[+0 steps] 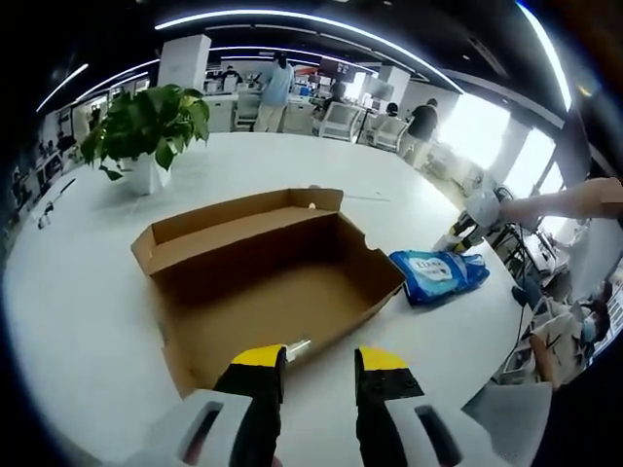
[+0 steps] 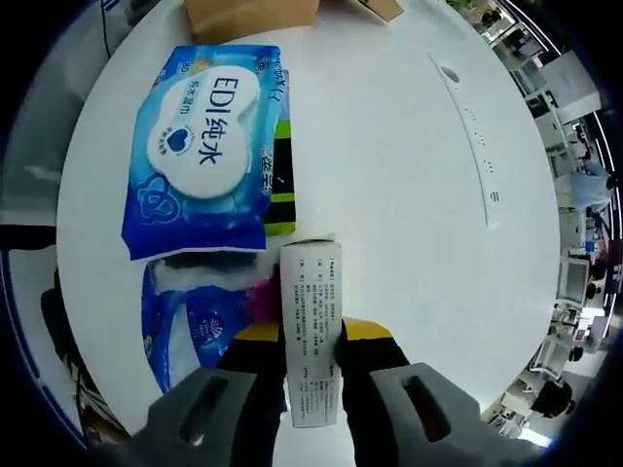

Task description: Operate the shoe box by opening the lid, removing the specified soft item, and placing it in the target area until the item is outside and the box remains undamaged.

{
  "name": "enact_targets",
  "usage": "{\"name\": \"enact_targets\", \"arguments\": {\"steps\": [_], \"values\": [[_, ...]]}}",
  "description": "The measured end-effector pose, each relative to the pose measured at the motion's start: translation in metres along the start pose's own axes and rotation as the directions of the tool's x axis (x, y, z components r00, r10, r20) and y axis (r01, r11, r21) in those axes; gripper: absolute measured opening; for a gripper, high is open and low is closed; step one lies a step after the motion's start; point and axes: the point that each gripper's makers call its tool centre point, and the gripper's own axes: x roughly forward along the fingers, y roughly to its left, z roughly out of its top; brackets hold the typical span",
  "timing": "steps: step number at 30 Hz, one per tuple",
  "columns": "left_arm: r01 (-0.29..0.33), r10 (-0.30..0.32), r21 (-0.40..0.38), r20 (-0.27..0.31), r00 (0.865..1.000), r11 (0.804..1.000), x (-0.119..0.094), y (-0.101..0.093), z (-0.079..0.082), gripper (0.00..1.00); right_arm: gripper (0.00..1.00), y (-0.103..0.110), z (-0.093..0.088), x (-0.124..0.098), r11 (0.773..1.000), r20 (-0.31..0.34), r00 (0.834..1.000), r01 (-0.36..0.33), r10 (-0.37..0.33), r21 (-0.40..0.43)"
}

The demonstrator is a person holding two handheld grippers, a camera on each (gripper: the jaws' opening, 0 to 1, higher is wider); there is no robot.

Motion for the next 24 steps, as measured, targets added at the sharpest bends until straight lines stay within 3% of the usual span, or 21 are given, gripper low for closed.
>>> {"name": "enact_targets", "arguments": {"steps": [10, 24], "values": [[0.0, 0.0, -0.004, 0.007, 1.0, 1.0, -0.002, 0.0, 0.0, 0.28, 0.23, 0.0, -0.003, -0.002, 1.0, -0.028, 1.0, 0.004, -0.004, 0.008], [0.016, -0.016, -0.005, 0.033, 0.999, 1.0, -0.004, 0.0, 0.005, 0.28, 0.29, -0.001, -0.011, -0.035, 0.999, -0.015, 1.0, 0.02, -0.019, 0.047]]}}
